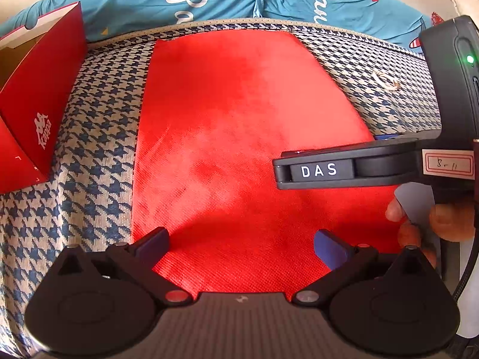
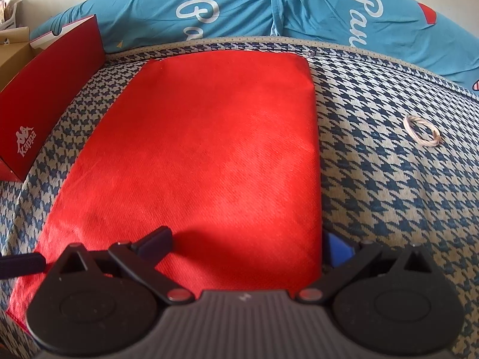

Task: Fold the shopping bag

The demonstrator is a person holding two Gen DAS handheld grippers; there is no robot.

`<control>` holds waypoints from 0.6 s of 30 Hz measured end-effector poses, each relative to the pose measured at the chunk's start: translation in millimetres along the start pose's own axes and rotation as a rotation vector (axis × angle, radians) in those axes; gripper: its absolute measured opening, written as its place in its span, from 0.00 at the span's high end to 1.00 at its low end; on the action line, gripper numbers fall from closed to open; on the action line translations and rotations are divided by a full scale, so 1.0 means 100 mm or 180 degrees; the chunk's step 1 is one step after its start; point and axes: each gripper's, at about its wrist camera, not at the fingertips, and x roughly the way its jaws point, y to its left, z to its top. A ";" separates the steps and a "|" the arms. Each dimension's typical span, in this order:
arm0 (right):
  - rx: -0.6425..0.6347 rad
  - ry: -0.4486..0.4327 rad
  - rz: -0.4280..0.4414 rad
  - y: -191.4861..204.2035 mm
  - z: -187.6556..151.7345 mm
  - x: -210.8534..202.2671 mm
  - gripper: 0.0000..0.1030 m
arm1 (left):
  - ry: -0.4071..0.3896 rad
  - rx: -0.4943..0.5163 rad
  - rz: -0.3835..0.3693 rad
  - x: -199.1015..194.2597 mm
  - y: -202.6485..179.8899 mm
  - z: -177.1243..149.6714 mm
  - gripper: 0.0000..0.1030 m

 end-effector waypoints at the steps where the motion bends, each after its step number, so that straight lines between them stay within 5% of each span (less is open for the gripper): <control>1: 0.0024 -0.0042 0.0030 -0.03 0.01 -0.04 0.00 | -0.0038 0.0013 0.0033 -0.01 0.02 0.00 0.00; 3: 0.0039 -0.0213 0.0079 -0.07 0.03 -0.16 0.01 | -0.0121 0.0031 0.0106 -0.04 0.06 0.01 0.00; 8: 0.0041 -0.0427 -0.0024 -0.16 -0.03 -0.42 0.32 | -0.0249 0.0094 0.0020 -0.10 0.09 -0.07 0.00; 18: 0.0085 -0.0457 0.0125 -0.06 -0.53 -0.81 0.48 | -0.0251 0.0103 0.0089 -0.19 0.10 -0.32 0.00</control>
